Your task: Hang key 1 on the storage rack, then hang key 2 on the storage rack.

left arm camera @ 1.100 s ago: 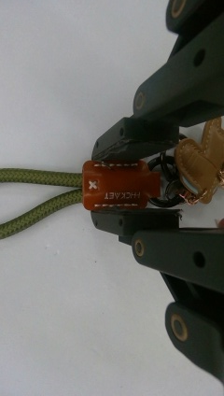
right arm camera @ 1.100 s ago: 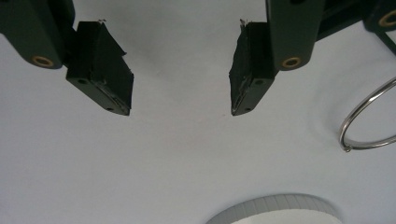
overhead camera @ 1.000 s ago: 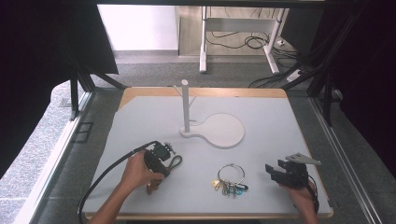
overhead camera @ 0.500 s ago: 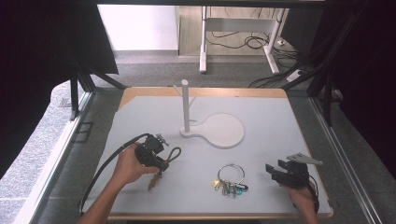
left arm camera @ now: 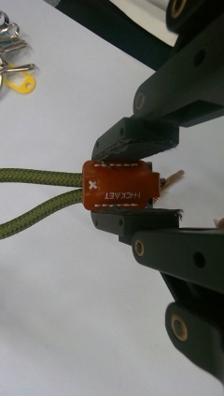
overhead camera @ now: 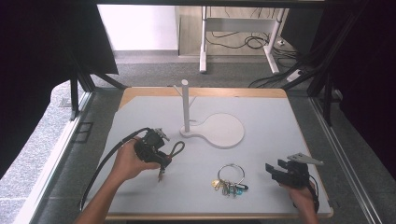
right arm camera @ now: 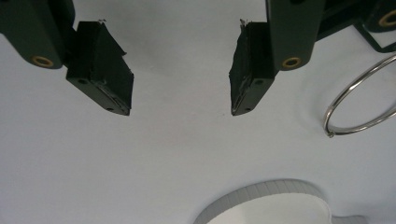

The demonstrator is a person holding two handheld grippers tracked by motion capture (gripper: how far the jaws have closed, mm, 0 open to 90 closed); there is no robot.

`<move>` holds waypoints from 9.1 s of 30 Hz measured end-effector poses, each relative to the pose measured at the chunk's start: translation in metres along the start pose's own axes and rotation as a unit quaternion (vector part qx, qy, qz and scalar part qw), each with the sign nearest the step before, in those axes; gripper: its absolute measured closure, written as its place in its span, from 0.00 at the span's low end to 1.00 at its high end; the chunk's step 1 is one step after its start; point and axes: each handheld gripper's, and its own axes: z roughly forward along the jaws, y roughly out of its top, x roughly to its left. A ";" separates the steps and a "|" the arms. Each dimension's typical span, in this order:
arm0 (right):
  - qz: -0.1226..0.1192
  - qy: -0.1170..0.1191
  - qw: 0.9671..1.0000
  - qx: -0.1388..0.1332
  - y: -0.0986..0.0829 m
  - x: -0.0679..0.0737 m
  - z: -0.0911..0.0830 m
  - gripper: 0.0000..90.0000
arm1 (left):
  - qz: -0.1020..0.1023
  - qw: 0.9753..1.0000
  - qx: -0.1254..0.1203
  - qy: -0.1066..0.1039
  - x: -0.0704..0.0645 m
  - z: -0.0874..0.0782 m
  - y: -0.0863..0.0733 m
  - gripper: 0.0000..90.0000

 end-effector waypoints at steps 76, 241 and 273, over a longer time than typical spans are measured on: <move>0.006 -0.002 1.000 0.002 0.000 -0.004 -0.003 0.46 | -0.014 0.999 -0.032 0.019 0.043 -0.082 0.029 0.74; -0.066 0.035 0.997 0.010 -0.005 0.027 -0.005 0.42 | 0.001 0.992 -0.124 -0.006 0.027 -0.039 -0.011 0.49; -0.110 0.034 0.992 0.047 0.026 0.037 -0.010 0.52 | -0.018 0.988 -0.149 -0.021 -0.001 -0.002 -0.073 0.44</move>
